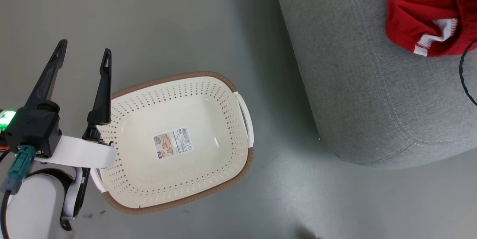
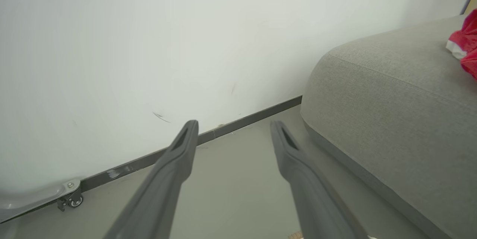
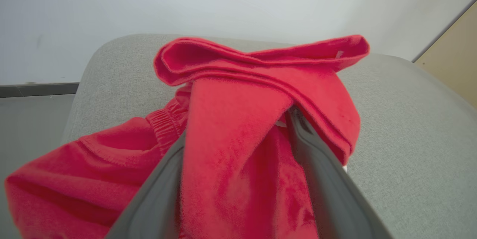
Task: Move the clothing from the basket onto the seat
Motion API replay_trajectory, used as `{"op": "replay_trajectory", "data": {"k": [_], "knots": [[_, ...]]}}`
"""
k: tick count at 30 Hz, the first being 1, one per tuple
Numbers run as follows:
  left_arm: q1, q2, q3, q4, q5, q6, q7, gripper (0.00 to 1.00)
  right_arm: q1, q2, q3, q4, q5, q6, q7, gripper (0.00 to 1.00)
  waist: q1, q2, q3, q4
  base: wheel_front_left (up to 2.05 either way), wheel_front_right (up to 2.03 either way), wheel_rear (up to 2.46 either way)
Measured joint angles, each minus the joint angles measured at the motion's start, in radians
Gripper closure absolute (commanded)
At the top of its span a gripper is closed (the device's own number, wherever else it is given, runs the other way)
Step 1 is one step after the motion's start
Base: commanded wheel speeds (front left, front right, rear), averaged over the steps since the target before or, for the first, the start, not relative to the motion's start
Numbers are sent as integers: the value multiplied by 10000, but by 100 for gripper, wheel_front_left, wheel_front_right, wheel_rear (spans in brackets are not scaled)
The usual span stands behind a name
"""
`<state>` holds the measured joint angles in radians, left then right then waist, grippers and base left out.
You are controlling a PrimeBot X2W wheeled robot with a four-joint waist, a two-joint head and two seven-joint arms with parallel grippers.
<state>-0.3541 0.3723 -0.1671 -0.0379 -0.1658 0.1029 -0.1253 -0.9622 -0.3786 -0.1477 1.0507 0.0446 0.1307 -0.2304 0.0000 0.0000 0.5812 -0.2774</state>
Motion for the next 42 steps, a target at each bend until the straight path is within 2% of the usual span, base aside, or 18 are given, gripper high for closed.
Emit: {"op": "replay_trajectory", "data": {"k": [20, 30, 42], "knots": [[289, -393, 270, 1085, -447, 247, -767, 0, 1288, 351, 872, -537, 360, 0, -88, 0, 0, 0, -1237, -299, 0, 0, 0], [741, -685, 489, 1453, -704, 410, -966, 0, 1902, 746, 1367, -1310, 533, 0, -161, 0, 0, 0, -1941, -198, 0, 0, 0], [1464, -1108, 815, 1841, -982, 686, -1143, 0, 2640, 1080, 1848, -2918, 846, 0, -174, 0, 0, 0, -2910, 226, 0, 0, 0]]}}
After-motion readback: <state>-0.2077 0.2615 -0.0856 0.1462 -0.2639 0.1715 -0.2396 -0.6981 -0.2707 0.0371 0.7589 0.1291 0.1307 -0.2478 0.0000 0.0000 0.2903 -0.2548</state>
